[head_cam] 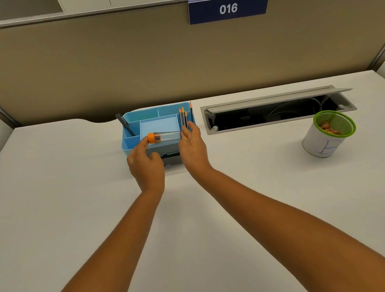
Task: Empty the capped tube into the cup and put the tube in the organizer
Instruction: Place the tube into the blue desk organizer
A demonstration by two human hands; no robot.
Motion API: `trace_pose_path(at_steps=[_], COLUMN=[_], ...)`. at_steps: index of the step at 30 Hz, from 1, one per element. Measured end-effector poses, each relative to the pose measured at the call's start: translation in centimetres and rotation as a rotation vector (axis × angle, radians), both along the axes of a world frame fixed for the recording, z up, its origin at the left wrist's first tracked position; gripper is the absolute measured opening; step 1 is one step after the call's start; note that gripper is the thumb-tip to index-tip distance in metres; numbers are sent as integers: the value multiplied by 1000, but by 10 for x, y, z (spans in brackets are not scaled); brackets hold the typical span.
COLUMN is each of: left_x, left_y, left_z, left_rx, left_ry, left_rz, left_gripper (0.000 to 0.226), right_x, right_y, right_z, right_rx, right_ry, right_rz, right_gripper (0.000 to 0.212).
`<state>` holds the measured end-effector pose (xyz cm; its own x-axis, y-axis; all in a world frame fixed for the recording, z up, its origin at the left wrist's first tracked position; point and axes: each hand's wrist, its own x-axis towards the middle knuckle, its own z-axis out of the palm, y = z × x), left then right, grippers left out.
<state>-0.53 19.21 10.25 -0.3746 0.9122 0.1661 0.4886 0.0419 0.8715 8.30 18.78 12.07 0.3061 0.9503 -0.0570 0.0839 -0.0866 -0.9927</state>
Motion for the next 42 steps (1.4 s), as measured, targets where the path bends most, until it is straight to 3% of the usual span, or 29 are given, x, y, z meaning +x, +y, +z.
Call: trace_pose_path(at_steps=[31,36,42], left_x=[0,-1,-1], left_y=[18,15,-9], left_z=[-7,-6,-11], left_rx=[-91,-49,123], left_ry=[71,79,212], left_rz=[51,24,-72], left_gripper=[40,42,52], right_x=[-5,-2,11], right_y=[23,22,2], right_z=[0,0,-6], right_rx=[-98,-86,-20], right_ry=[-174,-189,-270], right_rz=[96,84,83], right_gripper=[61,61,59])
